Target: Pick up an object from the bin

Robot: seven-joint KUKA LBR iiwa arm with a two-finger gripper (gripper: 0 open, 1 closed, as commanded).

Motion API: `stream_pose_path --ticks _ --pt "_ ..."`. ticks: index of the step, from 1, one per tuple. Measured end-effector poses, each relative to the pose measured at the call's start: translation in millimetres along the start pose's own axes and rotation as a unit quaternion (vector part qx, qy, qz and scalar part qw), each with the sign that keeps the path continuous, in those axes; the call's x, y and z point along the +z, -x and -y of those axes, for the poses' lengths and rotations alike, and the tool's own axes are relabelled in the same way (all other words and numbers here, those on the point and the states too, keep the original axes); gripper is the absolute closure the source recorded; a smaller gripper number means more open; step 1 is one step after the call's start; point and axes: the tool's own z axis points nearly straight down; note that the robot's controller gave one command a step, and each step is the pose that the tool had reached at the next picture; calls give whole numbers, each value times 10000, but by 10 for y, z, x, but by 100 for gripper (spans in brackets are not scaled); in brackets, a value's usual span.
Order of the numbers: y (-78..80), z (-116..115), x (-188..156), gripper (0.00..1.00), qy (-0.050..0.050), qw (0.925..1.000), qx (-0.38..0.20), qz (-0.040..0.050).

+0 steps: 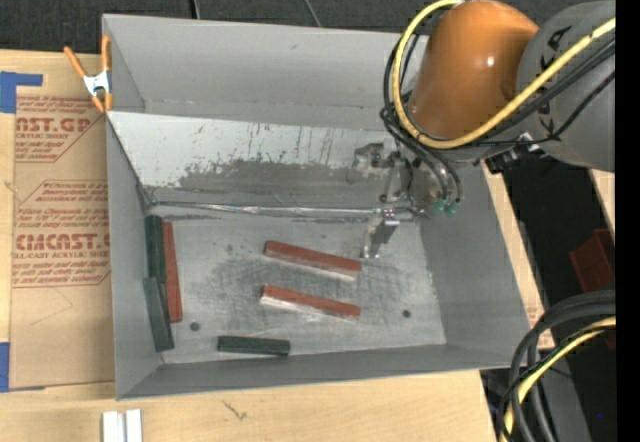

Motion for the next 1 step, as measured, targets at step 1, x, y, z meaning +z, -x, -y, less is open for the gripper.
stream_pose_path --ticks 1 --pt "15 36 505 0 -4 9999 -152 33"
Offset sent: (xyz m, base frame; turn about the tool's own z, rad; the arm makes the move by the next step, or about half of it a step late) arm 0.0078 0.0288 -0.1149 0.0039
